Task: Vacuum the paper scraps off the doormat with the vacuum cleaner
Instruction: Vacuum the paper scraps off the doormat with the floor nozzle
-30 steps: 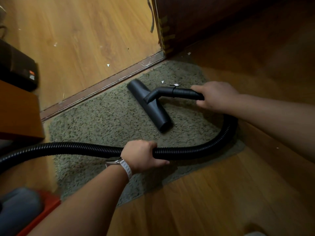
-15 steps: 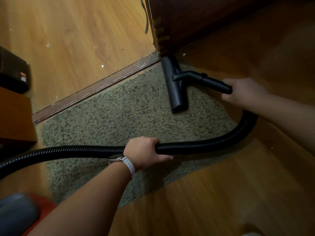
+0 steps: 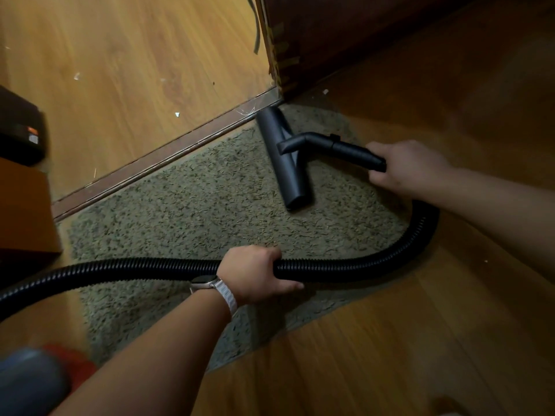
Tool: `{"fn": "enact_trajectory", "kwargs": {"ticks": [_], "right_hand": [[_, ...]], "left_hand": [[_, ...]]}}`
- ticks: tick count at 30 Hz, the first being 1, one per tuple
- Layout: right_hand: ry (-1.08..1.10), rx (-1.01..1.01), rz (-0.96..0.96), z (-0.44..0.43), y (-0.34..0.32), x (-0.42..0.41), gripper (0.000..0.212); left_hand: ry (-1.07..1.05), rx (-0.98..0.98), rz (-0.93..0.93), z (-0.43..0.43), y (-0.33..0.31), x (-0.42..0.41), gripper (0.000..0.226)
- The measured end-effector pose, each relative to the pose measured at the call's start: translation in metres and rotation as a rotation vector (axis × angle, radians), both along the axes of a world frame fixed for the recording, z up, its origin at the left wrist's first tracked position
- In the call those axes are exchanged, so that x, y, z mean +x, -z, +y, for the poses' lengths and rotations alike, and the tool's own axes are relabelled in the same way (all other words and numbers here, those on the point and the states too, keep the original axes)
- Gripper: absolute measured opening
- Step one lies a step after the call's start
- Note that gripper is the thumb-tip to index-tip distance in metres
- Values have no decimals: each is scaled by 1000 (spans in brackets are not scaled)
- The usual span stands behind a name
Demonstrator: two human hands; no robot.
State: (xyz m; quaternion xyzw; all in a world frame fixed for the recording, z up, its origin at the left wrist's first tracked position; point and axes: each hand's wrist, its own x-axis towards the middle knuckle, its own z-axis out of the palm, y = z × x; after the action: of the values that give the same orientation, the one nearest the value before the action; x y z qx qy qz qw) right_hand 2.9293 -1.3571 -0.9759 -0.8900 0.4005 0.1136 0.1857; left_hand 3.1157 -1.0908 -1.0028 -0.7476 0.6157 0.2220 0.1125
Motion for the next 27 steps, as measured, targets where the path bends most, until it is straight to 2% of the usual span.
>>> {"fn": "enact_trajectory", "kwargs": {"ticks": [7, 11, 14, 17, 22, 27], "right_hand": [[-337, -37, 23, 33, 2, 31, 36], [-391, -17, 52, 43, 7, 24, 45], [-340, -17, 42, 39, 5, 7, 47], [-202, -2, 32, 29, 2, -16, 52], [62, 36, -49, 5, 0, -52, 40], [207, 98, -66, -4, 10, -69, 41]], "left_hand": [[65, 90, 6, 12, -1, -4, 60], [98, 104, 7, 17, 1, -8, 60], [85, 98, 7, 20, 0, -11, 64], [69, 82, 10, 19, -4, -15, 59], [14, 37, 5, 6, -5, -18, 62], [12, 7, -10, -2, -7, -17, 65]]}}
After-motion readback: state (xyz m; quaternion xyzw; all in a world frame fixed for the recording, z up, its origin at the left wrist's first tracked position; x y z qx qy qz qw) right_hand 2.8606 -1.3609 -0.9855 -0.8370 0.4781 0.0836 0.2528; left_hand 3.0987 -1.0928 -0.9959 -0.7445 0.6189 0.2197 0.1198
